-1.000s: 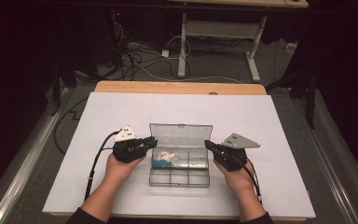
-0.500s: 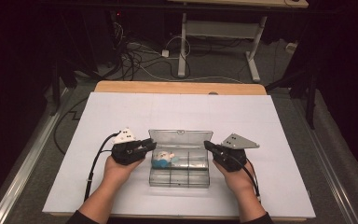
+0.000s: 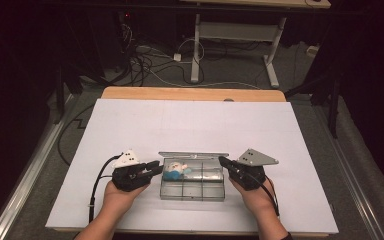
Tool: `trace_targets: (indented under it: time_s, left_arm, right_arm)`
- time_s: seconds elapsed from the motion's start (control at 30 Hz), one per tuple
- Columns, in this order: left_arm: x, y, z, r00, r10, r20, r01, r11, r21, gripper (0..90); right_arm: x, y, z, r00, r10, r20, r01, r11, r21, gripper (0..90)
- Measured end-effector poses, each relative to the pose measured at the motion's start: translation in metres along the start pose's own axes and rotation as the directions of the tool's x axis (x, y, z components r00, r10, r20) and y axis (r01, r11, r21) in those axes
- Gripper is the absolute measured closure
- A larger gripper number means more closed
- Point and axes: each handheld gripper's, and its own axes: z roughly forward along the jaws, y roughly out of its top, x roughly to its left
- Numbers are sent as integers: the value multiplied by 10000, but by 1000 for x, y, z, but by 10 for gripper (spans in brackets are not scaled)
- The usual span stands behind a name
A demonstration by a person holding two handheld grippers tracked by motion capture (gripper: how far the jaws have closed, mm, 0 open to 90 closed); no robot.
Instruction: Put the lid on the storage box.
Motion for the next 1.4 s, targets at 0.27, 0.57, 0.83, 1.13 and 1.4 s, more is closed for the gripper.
trace_targets:
  time_s: [0.27,0.57,0.83,1.13,1.4]
  left_arm:
    - [-17,-4,-3,9991,268,339,-260,9994,-246,835]
    - [-23,-12,-4,9980,382,507,-380,9993,-41,835]
    - [-27,-20,-9,9980,486,415,-490,9988,83,834]
    - [-29,-30,-22,9984,500,253,-502,9987,82,833]
    - [-27,-34,-24,9980,548,305,-553,9984,149,833]
  right_arm:
    - [10,-13,-5,9998,-130,-135,136,9990,422,900]
    - [14,-25,-17,9998,-125,-139,135,9971,744,900]
    - [0,-40,-37,9984,472,322,-492,9967,653,793]
    - [-20,-62,-40,9855,1334,1049,-1463,9811,1267,270]
    - [-23,-63,-34,9810,1419,1322,-1603,9771,1403,3]
